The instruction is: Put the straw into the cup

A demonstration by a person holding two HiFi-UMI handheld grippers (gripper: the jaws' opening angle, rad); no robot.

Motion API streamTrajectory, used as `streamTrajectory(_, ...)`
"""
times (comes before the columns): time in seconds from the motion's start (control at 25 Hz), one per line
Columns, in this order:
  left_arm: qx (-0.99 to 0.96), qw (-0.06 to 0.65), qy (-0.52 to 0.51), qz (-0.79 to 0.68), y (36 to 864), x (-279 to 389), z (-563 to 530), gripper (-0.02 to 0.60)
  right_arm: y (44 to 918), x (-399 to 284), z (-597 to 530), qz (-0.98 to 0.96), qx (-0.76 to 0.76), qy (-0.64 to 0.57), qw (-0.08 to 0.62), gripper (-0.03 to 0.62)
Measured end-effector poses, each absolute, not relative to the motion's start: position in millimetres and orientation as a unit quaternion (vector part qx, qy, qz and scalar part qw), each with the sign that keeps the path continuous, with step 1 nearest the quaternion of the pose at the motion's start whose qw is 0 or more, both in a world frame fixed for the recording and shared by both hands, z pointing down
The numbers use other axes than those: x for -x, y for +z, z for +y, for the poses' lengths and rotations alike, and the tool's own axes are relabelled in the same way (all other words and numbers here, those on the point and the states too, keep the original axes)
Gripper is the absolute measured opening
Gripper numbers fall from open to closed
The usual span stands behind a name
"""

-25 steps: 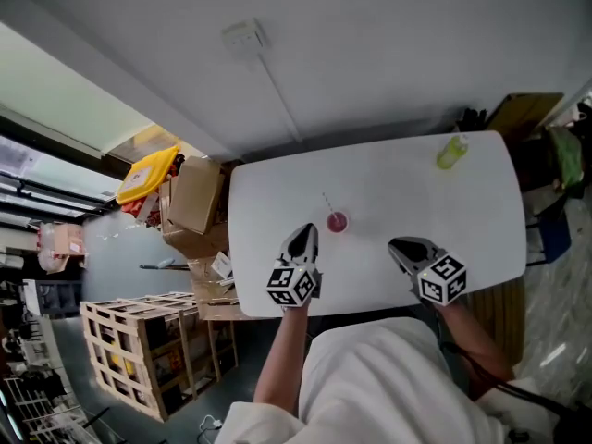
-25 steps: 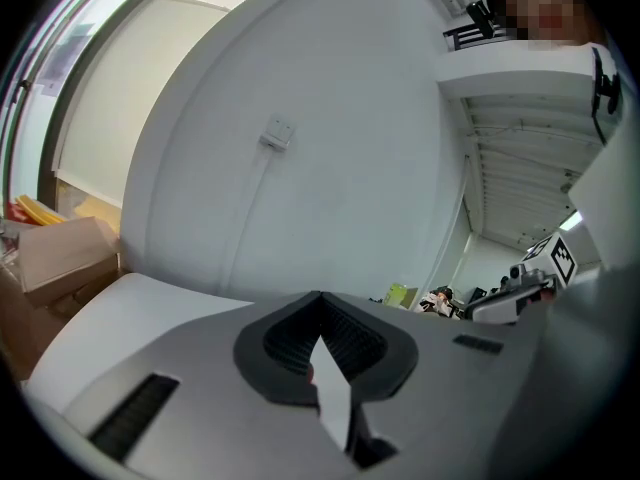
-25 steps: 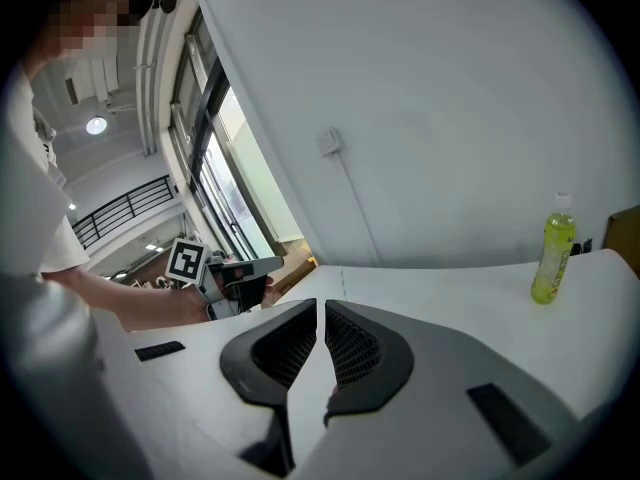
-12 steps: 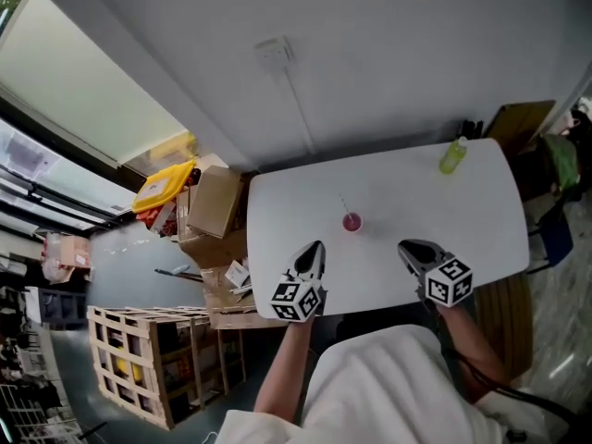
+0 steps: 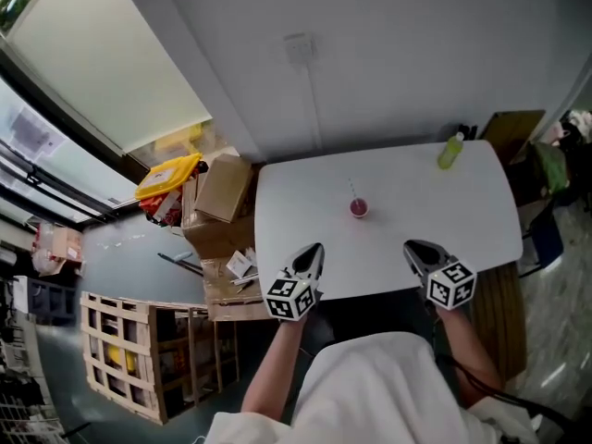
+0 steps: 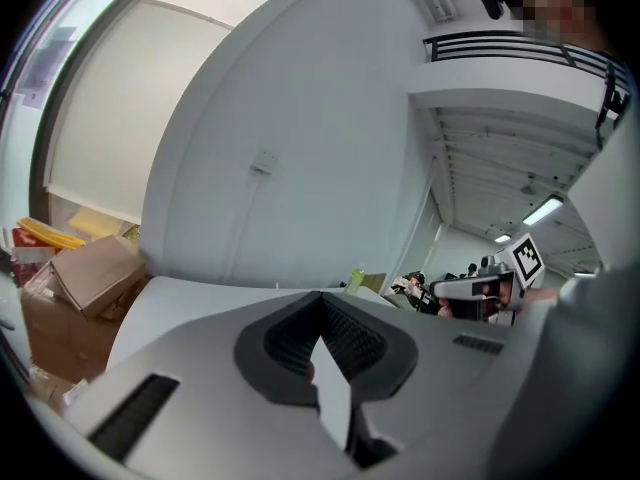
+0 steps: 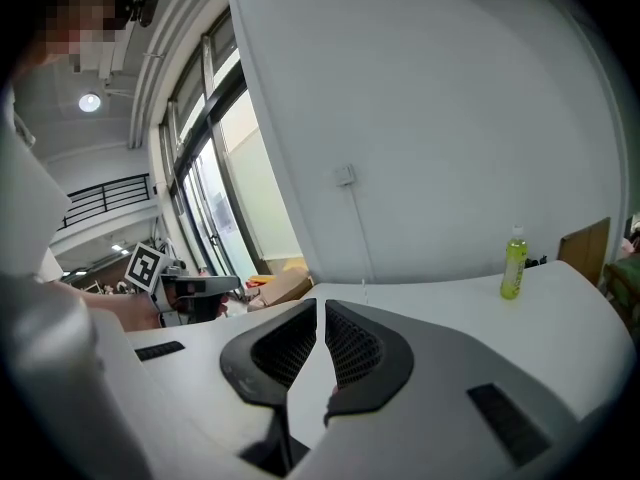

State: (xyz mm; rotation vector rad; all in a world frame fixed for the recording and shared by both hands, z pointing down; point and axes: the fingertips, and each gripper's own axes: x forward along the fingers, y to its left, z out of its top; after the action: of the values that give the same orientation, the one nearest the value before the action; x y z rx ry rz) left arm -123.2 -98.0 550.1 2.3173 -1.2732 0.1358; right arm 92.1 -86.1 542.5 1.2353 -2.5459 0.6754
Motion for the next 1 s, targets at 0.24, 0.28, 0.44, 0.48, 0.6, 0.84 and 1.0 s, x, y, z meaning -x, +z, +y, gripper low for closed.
streamTrajectory(0.24, -0.863, 0.23, 0.06, -0.446, 534.9, 131.9, -62.3, 0.002, 540.1, -99.1, -46.8, -0.858, -0.447, 0.229, 0.107, 0.051)
streamTrajectory(0.28, -0.865, 0.225, 0.057, -0.446, 531.1, 132.8, -58.2, 0.002, 540.2, -101.3, -41.7, -0.856, -0.452, 0.231, 0.104, 0.051)
streamTrajectory(0.44, -0.868, 0.217, 0.054, -0.443, 524.8, 131.8, -44.9, 0.002, 540.1, -108.7, -28.7, -0.85, -0.461, 0.233, 0.102, 0.049)
streamTrajectory(0.48, -0.868, 0.218, 0.056, -0.442, 525.4, 130.8, -41.9, 0.002, 540.1, -110.4, -26.9, -0.85, -0.461, 0.233, 0.103, 0.049)
streamTrajectory(0.6, -0.867, 0.219, 0.059, -0.443, 524.1, 126.1, -33.6, 0.002, 540.4, -117.3, -24.9, -0.853, -0.457, 0.229, 0.107, 0.049)
streamTrajectory(0.84, -0.854, 0.226, 0.036, -0.467, 508.5, 113.5, -26.5, 0.002, 533.1, -130.2, -36.8, -0.864, -0.442, 0.213, 0.114, 0.046)
streamTrajectory(1.0, -0.853, 0.219, 0.041, -0.471, 511.3, 102.8, -21.5, 0.002, 522.8, -129.0, -39.0, -0.877, -0.425, 0.204, 0.095, 0.041)
